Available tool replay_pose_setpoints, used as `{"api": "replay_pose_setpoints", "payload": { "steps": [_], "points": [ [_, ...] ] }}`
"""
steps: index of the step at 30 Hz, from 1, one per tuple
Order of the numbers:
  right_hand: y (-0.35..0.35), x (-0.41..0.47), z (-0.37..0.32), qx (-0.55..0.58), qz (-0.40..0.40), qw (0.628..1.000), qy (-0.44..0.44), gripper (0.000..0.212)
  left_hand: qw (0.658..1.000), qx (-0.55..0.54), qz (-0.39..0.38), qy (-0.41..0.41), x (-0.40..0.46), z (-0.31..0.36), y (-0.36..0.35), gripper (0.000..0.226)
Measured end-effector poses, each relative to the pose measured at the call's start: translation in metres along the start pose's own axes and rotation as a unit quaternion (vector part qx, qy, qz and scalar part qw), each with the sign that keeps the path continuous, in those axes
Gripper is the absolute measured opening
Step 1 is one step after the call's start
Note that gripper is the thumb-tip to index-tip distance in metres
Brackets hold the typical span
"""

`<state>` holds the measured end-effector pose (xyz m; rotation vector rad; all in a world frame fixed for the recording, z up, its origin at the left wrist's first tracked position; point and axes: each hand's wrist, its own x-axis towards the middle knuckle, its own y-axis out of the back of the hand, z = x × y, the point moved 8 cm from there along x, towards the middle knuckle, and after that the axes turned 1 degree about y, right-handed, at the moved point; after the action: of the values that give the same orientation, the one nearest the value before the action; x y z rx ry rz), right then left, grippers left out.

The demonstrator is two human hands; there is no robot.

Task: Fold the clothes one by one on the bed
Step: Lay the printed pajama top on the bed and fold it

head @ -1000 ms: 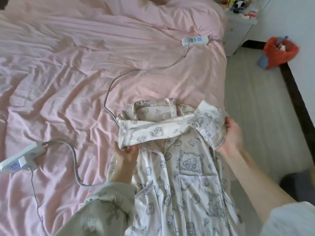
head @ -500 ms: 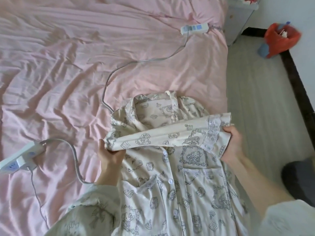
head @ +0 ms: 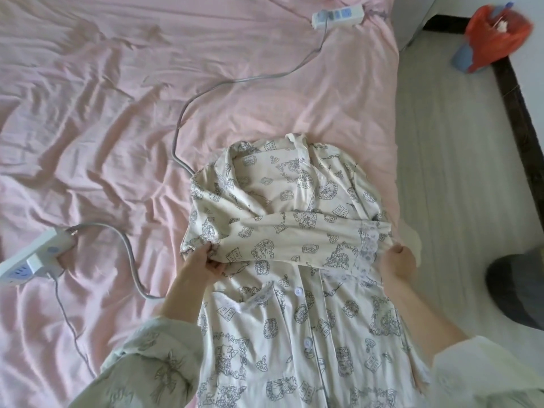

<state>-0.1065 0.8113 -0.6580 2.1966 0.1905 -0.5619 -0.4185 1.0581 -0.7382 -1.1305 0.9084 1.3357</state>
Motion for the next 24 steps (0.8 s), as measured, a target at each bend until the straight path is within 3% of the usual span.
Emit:
{"api": "replay_pose_setpoints", "payload": {
  "steps": [2,5,7,12,17,20,24],
  "points": [
    [0.001,-0.001,0.012,-0.031,-0.016,0.999,-0.039,0.036,0.999,0.012,0.036,-0.011,0.004,-0.001,0.013,0.030],
    [-0.013,-0.005,0.042,-0.050,-0.115,0.978,-0.164,0.034,0.997,0.047,0.065,-0.015,0.003,0.000,0.024,0.030],
    [-0.016,-0.005,0.037,-0.083,-0.120,0.978,-0.150,0.043,0.996,0.069,0.057,-0.017,-0.001,0.002,0.021,0.030],
    [-0.017,-0.018,-0.027,-0.234,-0.009,0.972,0.027,0.045,0.996,0.082,0.036,-0.019,-0.015,0.008,0.021,0.031],
    [-0.067,-0.046,-0.092,-0.264,0.021,0.942,0.204,0.035,1.000,0.019,0.013,-0.013,-0.020,0.011,0.021,0.026],
    [-0.127,-0.071,-0.128,-0.219,-0.083,0.921,0.312,0.023,0.998,-0.057,-0.003,-0.011,-0.019,0.014,0.023,0.019],
    [-0.210,-0.120,-0.162,-0.209,-0.270,0.854,0.393,0.022,0.986,-0.164,-0.019,0.000,-0.009,0.018,0.033,0.012]
  ]
}}
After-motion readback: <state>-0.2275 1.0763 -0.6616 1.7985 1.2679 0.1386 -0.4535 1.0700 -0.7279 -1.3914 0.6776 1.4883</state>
